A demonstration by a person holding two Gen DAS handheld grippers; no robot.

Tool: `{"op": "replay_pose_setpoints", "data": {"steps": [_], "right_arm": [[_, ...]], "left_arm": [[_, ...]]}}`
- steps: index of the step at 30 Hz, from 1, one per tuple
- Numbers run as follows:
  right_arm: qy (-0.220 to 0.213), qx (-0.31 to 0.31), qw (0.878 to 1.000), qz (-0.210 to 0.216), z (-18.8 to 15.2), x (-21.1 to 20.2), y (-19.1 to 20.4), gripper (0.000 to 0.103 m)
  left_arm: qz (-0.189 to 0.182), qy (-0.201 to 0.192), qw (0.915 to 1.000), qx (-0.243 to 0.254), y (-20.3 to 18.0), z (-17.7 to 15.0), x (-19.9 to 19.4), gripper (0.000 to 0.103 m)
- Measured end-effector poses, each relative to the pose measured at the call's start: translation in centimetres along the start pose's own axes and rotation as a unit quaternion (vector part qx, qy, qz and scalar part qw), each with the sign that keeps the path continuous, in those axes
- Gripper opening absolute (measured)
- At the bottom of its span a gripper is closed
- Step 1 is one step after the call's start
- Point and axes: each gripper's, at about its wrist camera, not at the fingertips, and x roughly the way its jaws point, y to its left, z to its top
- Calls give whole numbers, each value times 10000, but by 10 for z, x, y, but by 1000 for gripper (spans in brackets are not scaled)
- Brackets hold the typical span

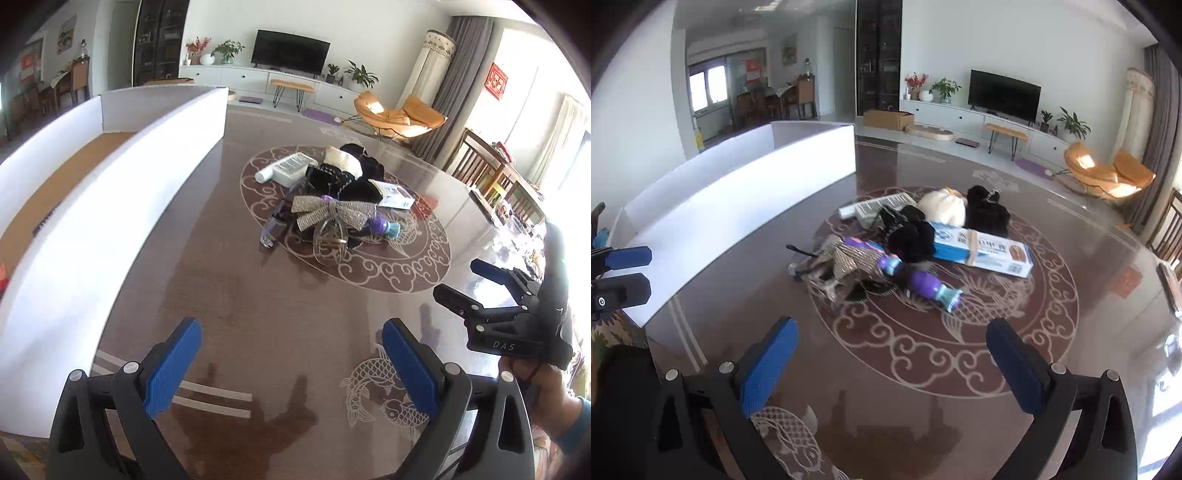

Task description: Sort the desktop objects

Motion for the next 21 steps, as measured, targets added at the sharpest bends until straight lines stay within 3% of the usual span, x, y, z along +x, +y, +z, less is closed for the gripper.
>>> {"op": "replay_pose_setpoints", "data": {"steps": [2,6,10,14,18,21], "right_arm": [[255,307,9992,-92,-24,4,-33,102],[517,605,9964,-289,-46,11,-62,102],[556,661,9957,-350,-52,17,-61,102],[528,622,9958,-426,-52,16,-57,102],[551,713,9951,-397,-51,18,-59,103],[551,734,9948,-438,-52,19,-58,103]], "left_arm": [[179,339,9991,160,-19,-1,25,100],[324,255,9977,542,-43,2,43,100],[450,410,9973,416,-38,-3,63,100],[583,184,9975,353,-35,-4,65,100],[941,206,9928,715,-47,-5,75,103],[885,203,9932,724,-46,-6,76,103]]}}
